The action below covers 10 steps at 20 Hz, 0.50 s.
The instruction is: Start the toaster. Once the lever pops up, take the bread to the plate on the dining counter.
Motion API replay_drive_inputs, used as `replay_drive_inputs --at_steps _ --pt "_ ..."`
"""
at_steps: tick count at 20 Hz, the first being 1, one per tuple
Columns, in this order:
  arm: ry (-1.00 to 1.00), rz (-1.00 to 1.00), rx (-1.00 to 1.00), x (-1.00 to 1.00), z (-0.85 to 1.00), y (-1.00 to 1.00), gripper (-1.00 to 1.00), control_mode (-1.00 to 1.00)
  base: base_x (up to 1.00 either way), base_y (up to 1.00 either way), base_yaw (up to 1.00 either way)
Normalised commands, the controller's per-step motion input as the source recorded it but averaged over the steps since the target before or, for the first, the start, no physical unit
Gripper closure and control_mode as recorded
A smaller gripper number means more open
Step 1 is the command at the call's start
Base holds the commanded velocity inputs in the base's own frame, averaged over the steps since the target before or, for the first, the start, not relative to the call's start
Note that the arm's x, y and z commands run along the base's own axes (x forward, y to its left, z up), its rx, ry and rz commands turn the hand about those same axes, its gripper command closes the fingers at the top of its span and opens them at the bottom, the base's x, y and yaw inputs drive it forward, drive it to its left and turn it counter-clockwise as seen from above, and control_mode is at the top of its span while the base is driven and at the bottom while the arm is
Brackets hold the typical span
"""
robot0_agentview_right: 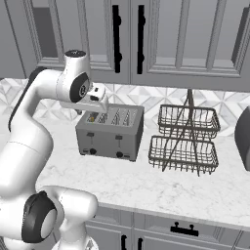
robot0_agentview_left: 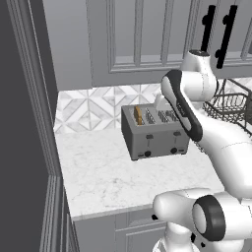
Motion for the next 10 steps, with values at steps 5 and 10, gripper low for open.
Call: replay_drive_inputs --at_steps 5,10 --pt "0.00 0.00 0.00 -0.03 -0.05 0.00 -1.00 -1.00 0.00 0.00 0.00" --pt "0.00 0.00 -0.06 -0.10 -0.14 0.00 -1.00 -1.00 0.00 0.00 0.00"
